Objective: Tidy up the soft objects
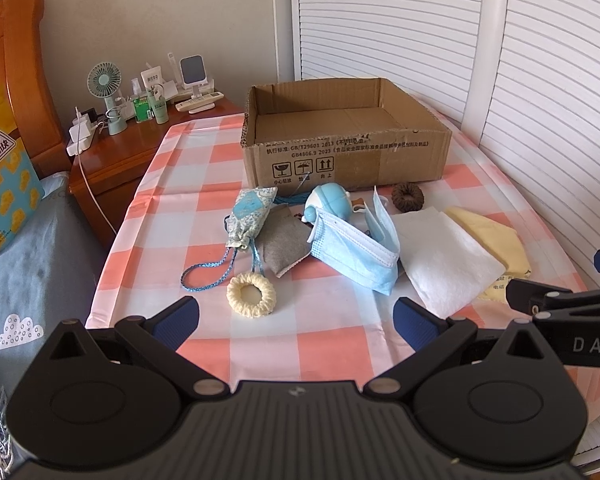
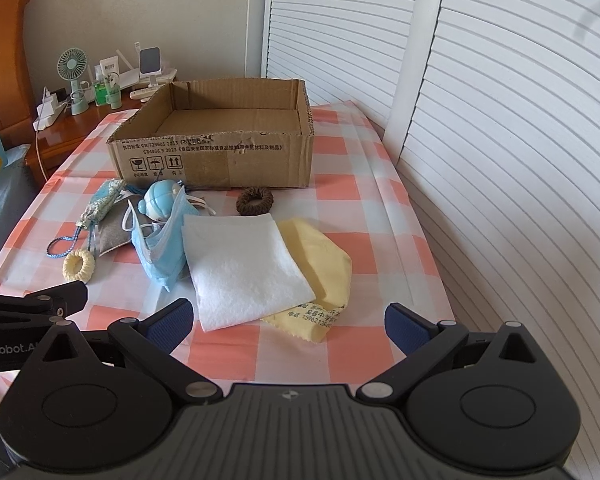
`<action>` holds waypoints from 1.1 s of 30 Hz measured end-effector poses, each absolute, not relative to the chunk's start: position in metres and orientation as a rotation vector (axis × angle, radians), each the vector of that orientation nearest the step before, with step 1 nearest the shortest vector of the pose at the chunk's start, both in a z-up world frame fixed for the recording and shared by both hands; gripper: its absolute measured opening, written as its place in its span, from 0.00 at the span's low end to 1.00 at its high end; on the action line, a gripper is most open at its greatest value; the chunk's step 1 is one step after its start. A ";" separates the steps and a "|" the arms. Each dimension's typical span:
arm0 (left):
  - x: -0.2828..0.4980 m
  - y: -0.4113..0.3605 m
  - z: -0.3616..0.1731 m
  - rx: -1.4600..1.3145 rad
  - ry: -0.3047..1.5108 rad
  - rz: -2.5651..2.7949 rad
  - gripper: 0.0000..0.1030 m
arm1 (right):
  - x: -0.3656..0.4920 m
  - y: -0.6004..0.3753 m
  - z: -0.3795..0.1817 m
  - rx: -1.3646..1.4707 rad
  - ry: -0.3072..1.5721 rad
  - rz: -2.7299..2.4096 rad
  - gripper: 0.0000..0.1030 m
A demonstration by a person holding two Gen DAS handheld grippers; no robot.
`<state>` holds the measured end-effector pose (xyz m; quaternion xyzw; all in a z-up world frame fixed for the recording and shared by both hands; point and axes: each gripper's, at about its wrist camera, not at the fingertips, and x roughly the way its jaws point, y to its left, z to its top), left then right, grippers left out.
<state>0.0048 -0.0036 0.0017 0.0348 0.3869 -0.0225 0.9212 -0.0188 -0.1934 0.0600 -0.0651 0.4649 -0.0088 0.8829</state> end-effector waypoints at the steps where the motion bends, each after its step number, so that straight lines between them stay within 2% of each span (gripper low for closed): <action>1: 0.006 -0.004 0.001 0.074 0.795 -0.045 0.99 | -0.019 -0.193 0.060 -0.133 0.966 -0.008 1.00; 15: 0.018 0.017 -0.014 0.044 0.781 -0.111 0.99 | -0.011 -0.187 0.052 -0.149 0.939 0.036 1.00; 33: 0.054 0.038 -0.065 0.049 0.935 -0.122 0.99 | 0.002 -0.203 0.020 -0.157 0.957 0.120 1.00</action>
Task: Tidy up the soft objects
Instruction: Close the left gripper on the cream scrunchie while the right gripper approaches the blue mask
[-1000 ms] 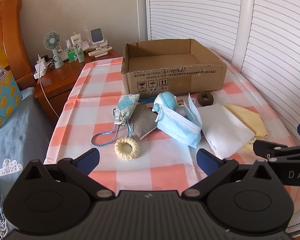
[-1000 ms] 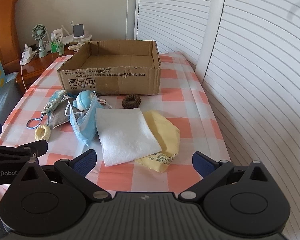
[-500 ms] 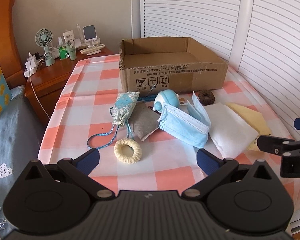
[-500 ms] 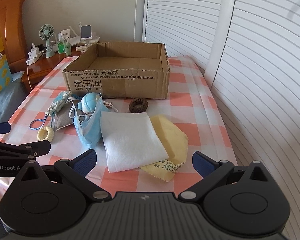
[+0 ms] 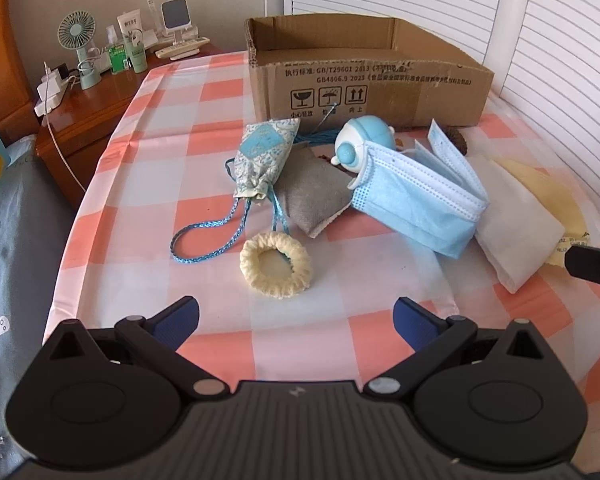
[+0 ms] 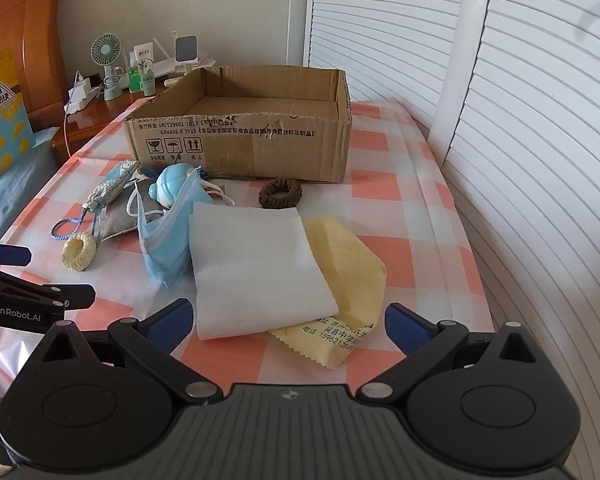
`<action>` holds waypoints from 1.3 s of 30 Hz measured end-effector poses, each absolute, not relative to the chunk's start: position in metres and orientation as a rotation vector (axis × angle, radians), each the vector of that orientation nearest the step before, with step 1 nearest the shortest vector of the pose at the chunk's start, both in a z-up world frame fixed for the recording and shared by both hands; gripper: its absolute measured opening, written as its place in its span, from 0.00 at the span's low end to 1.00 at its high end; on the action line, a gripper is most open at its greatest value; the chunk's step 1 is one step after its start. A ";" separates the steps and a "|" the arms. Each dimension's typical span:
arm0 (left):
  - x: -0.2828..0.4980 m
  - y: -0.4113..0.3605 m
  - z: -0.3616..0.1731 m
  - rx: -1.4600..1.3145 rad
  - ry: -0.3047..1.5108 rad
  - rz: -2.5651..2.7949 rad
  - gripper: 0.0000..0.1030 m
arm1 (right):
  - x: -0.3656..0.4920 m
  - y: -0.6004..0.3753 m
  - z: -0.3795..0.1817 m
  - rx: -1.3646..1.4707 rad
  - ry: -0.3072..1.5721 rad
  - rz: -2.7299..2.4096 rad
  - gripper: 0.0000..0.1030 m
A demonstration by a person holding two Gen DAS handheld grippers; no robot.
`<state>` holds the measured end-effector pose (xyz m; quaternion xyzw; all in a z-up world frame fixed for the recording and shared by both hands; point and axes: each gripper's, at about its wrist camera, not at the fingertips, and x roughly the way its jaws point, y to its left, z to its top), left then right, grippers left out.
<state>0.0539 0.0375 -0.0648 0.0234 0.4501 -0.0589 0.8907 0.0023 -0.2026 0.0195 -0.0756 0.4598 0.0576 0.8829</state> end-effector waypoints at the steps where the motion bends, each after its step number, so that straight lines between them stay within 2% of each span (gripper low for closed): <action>1: 0.057 0.039 -0.068 0.047 0.943 -0.124 0.99 | 0.002 -0.202 0.019 -0.158 0.954 0.122 1.00; 5: 0.062 0.043 -0.078 0.037 0.973 -0.125 0.99 | 0.004 -0.201 0.021 -0.167 0.926 0.139 1.00; 22: 0.069 0.050 -0.084 0.065 0.875 -0.163 1.00 | 0.019 -0.194 0.002 -0.167 0.947 0.217 1.00; 24: 0.068 0.049 -0.083 0.080 0.860 -0.181 0.96 | 0.021 -0.195 0.002 -0.162 0.949 0.219 1.00; 26: 0.067 0.048 -0.081 0.085 0.847 -0.205 0.83 | 0.022 -0.195 0.002 -0.159 0.949 0.224 1.00; 29: 0.067 0.047 -0.079 0.080 0.840 -0.238 0.73 | 0.022 -0.194 0.002 -0.161 0.950 0.230 1.00; 33: 0.071 0.048 -0.080 0.075 0.824 -0.239 0.71 | 0.023 -0.190 0.000 -0.166 0.951 0.245 1.00; 36: 0.073 0.048 -0.079 0.078 0.810 -0.247 0.55 | 0.023 -0.187 0.000 -0.177 0.952 0.260 1.00; 37: 0.073 0.048 -0.078 0.079 0.808 -0.250 0.46 | 0.023 -0.186 0.000 -0.180 0.950 0.267 1.00; 38: 0.073 0.048 -0.078 0.081 0.807 -0.251 0.41 | 0.023 -0.184 0.001 -0.185 0.947 0.274 1.00; 39: 0.073 0.048 -0.077 0.080 0.809 -0.250 0.40 | 0.022 -0.183 0.001 -0.188 0.945 0.280 1.00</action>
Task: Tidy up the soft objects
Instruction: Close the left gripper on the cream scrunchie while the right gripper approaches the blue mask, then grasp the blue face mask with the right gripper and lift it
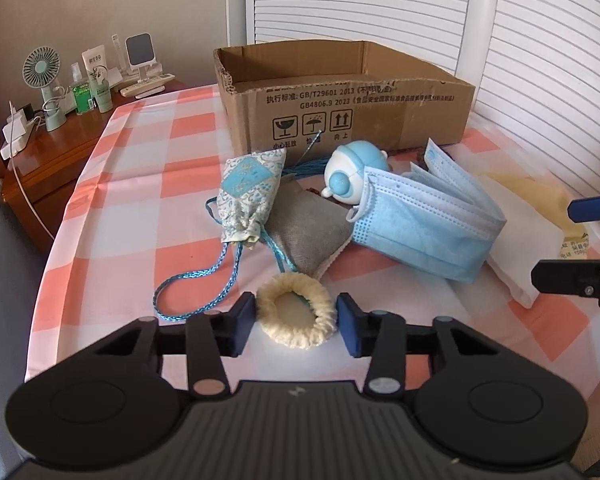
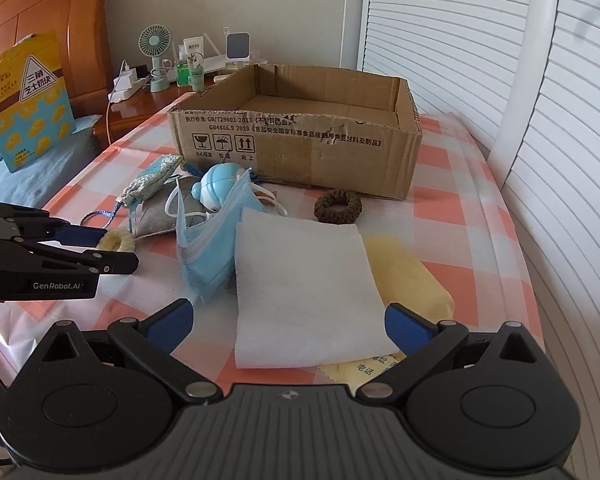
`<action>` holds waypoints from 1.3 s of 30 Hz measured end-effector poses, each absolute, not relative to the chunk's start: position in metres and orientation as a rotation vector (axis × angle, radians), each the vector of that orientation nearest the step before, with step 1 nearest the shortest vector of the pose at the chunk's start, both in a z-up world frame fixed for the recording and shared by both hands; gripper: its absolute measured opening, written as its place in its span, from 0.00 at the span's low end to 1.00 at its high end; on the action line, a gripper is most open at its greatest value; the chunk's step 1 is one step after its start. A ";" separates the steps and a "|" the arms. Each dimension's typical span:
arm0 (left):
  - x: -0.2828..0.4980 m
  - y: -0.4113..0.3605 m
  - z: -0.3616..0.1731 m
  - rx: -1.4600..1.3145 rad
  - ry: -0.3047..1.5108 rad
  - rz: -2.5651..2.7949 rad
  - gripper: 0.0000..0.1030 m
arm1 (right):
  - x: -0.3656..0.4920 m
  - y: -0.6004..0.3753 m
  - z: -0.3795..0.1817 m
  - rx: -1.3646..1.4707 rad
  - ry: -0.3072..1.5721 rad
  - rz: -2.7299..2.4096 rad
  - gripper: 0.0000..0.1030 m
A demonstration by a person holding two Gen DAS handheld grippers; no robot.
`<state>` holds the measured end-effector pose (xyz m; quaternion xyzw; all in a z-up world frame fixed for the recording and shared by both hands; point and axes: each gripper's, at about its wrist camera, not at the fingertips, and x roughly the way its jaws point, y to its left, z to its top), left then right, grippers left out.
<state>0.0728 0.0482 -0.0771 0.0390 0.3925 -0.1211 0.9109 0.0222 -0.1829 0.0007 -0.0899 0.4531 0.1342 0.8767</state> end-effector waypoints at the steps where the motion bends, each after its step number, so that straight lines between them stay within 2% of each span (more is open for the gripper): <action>1: 0.073 0.048 -0.077 0.080 0.810 -0.250 0.39 | 0.022 -0.182 0.001 -0.189 0.944 0.286 1.00; 18: 0.061 0.075 -0.076 0.038 0.825 -0.172 0.36 | 0.026 -0.131 -0.004 -0.226 0.918 0.566 1.00; 26: 0.061 0.074 -0.076 0.041 0.826 -0.176 0.36 | 0.036 -0.115 -0.027 -0.273 0.952 0.550 0.97; 32: 0.062 0.075 -0.076 0.038 0.828 -0.176 0.36 | 0.047 -0.113 -0.030 -0.307 0.927 0.501 0.89; 36: 0.062 0.074 -0.077 0.039 0.828 -0.178 0.36 | 0.054 -0.112 -0.031 -0.322 0.916 0.458 0.80; 39: 0.063 0.075 -0.077 0.037 0.830 -0.177 0.36 | 0.059 -0.113 -0.033 -0.318 0.921 0.417 0.69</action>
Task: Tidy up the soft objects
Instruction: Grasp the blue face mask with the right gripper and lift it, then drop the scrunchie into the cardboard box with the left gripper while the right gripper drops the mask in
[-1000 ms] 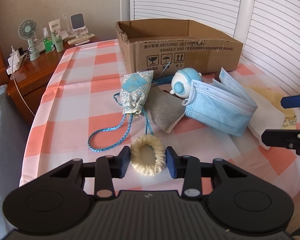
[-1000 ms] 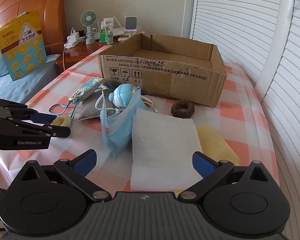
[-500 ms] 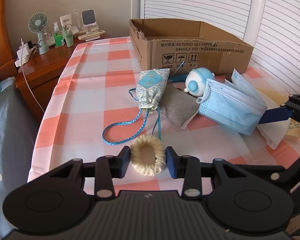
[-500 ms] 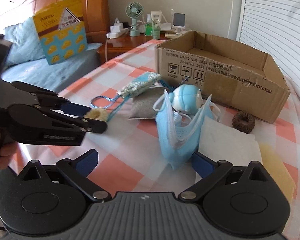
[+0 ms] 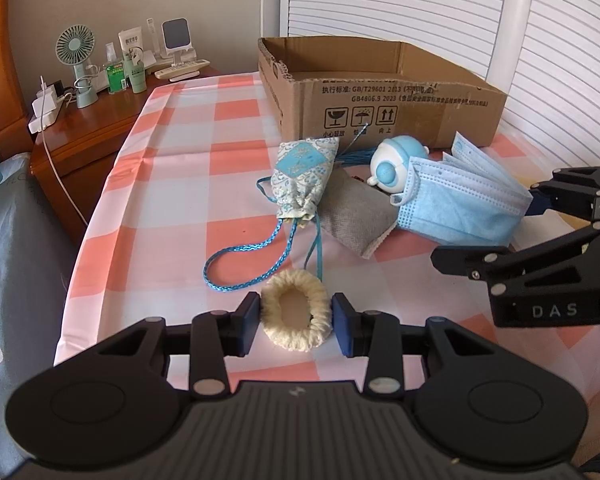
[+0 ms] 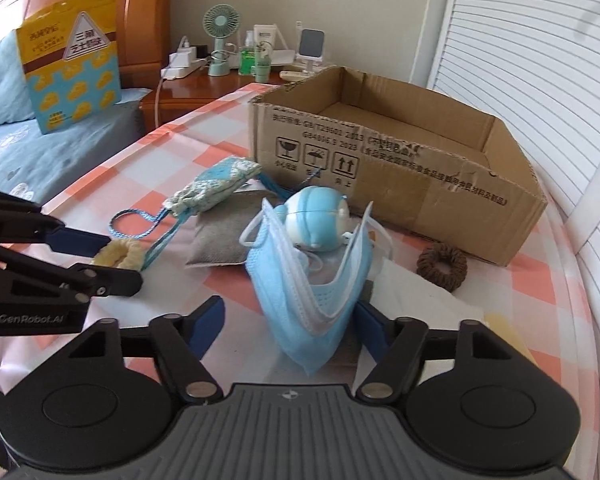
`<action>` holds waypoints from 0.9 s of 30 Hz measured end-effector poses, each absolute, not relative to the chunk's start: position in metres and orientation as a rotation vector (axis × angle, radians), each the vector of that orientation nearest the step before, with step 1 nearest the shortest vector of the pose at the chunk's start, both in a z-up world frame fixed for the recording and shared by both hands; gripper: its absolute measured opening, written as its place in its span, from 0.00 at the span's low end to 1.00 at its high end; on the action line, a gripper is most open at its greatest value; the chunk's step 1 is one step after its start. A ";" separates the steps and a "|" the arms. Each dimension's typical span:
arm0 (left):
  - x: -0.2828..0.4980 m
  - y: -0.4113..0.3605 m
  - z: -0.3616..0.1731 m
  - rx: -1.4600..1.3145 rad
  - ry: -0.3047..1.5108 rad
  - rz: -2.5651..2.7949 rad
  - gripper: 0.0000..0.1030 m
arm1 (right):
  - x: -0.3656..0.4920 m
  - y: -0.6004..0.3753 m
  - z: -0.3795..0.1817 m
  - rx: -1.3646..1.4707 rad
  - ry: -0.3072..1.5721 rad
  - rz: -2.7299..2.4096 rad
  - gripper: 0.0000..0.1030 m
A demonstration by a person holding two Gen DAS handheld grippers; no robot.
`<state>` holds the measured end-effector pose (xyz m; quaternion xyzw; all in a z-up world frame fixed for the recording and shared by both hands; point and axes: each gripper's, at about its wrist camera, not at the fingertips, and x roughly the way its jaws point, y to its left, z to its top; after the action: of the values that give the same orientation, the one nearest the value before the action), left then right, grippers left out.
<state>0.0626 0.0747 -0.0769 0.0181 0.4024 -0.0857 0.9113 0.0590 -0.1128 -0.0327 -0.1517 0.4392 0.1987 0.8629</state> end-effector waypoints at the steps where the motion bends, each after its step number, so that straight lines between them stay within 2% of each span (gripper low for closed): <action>1: 0.063 0.075 -0.077 0.037 0.830 -0.177 0.36 | 0.060 -0.114 -0.033 -0.317 0.923 0.402 0.63; 3: 0.063 0.075 -0.077 0.038 0.830 -0.177 0.36 | 0.062 -0.114 -0.033 -0.325 0.932 0.373 0.50; 9: 0.062 0.075 -0.076 0.049 0.835 -0.184 0.32 | 0.061 -0.120 -0.027 -0.307 0.932 0.342 0.34; 13: 0.060 0.075 -0.070 0.065 0.829 -0.198 0.32 | 0.058 -0.122 -0.020 -0.311 0.920 0.335 0.30; 27: 0.061 0.074 -0.022 0.114 0.770 -0.313 0.32 | 0.048 -0.134 0.026 -0.276 0.840 0.336 0.29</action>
<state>0.0609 0.0736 -0.0218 0.0556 0.3736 -0.1518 0.9134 0.0482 -0.1337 0.0258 -0.1331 0.4047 0.1616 0.8902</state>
